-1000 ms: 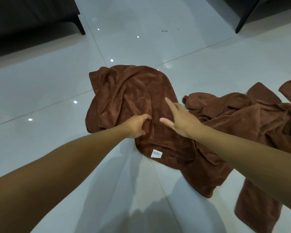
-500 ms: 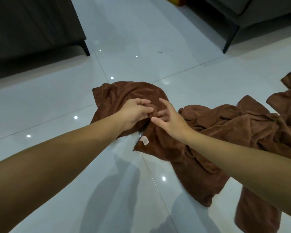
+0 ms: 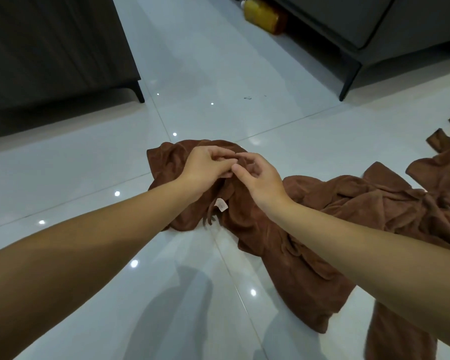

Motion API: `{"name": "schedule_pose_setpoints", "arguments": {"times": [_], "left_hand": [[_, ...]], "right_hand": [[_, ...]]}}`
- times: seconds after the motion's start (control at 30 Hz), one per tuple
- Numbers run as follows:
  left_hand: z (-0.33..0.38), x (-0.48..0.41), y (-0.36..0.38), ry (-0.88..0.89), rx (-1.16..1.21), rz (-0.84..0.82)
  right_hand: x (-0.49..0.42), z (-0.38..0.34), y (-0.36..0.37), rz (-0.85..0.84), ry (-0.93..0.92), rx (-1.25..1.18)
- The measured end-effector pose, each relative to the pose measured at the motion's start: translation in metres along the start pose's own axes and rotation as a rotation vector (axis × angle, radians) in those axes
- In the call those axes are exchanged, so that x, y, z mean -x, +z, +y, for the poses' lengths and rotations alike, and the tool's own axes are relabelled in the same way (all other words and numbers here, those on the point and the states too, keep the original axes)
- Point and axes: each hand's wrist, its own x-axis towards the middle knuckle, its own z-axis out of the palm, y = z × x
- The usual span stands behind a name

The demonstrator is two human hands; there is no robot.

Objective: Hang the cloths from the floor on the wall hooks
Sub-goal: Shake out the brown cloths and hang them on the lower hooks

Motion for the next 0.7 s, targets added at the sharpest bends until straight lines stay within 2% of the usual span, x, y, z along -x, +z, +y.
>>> {"name": "schedule_pose_setpoints", "arguments": {"times": [0.13,0.2,0.33,0.47,0.6,0.7], "left_hand": [[0.004,-0.003,-0.005,0.166,-0.307,0.058],[0.005,-0.005,-0.01,0.187,-0.38,0.045],[0.001,-0.007,-0.012,0.113,-0.379,0.004],[0.007,0.0,-0.002,0.117,-0.316,-0.015],[0.013,0.003,-0.004,0.021,-0.16,-0.215],[0.014,0.003,-0.011,-0.006,-0.358,-0.347]], "right_hand": [[-0.001,-0.009,0.0,0.037,0.008,-0.026],[-0.005,-0.013,-0.004,0.04,0.011,0.013],[-0.016,-0.016,-0.012,0.018,0.024,0.087],[-0.025,-0.022,-0.018,0.032,0.027,0.114],[-0.03,-0.029,-0.027,0.077,-0.015,0.127],[-0.036,-0.035,-0.036,0.153,-0.026,0.119]]}}
